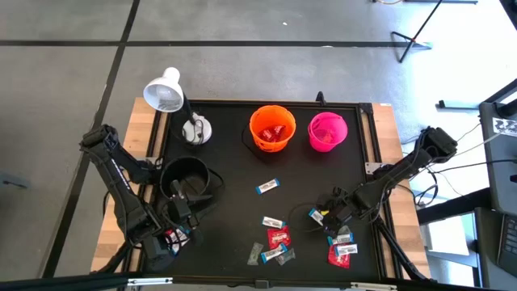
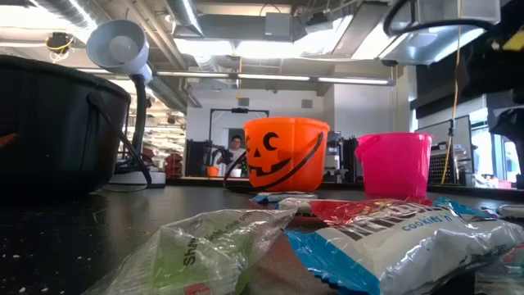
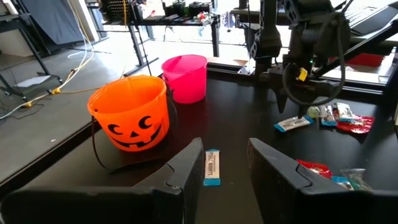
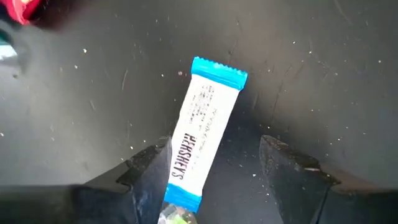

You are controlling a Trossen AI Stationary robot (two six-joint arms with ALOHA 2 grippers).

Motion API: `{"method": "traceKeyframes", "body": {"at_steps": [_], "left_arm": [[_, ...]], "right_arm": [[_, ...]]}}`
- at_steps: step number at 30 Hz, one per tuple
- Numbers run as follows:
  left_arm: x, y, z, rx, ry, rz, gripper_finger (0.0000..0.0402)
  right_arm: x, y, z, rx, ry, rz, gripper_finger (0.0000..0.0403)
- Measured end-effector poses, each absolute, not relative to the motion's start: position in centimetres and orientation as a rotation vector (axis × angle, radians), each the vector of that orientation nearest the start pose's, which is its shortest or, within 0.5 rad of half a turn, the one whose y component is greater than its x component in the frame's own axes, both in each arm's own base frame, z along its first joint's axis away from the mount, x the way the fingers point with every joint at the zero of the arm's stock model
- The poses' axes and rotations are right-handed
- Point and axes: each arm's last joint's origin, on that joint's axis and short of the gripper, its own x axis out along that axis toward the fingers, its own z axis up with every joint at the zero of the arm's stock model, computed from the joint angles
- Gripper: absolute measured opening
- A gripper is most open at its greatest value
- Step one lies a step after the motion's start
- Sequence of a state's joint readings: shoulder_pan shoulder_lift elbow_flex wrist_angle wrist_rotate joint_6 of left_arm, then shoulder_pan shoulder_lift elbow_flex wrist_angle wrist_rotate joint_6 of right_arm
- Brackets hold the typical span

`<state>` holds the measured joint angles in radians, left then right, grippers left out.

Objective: Sort candy
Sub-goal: Put the white candy into the black bucket

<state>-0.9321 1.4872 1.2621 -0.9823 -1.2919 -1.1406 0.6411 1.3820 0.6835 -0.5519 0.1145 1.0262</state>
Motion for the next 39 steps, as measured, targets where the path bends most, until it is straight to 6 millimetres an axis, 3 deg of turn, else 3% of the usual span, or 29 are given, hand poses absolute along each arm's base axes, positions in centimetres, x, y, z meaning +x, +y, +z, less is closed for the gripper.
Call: {"method": "traceKeyframes", "body": {"at_steps": [9, 21, 31, 35, 39], "left_arm": [[19.0, -20.4, 30.0, -0.025, 0.268, 0.537, 0.0118], [19.0, -20.4, 30.0, -0.024, 0.270, 0.536, 0.0118], [19.0, -20.4, 30.0, -0.024, 0.270, 0.536, 0.0118], [19.0, -20.4, 30.0, -0.025, 0.270, 0.536, 0.0118], [19.0, -20.4, 30.0, -0.025, 0.270, 0.536, 0.0118]], "right_arm": [[18.8, 13.5, 16.1, 0.447, 1.185, -0.185, 0.0245], [19.3, 14.8, 12.9, 0.348, 1.258, -0.229, 0.0245], [18.9, 14.6, 12.8, 0.293, 1.286, -0.288, 0.0245], [19.2, 14.7, 13.2, 0.280, 1.287, -0.297, 0.0222], [19.5, 15.0, 13.7, 0.256, 1.283, -0.276, 0.0172]]}}
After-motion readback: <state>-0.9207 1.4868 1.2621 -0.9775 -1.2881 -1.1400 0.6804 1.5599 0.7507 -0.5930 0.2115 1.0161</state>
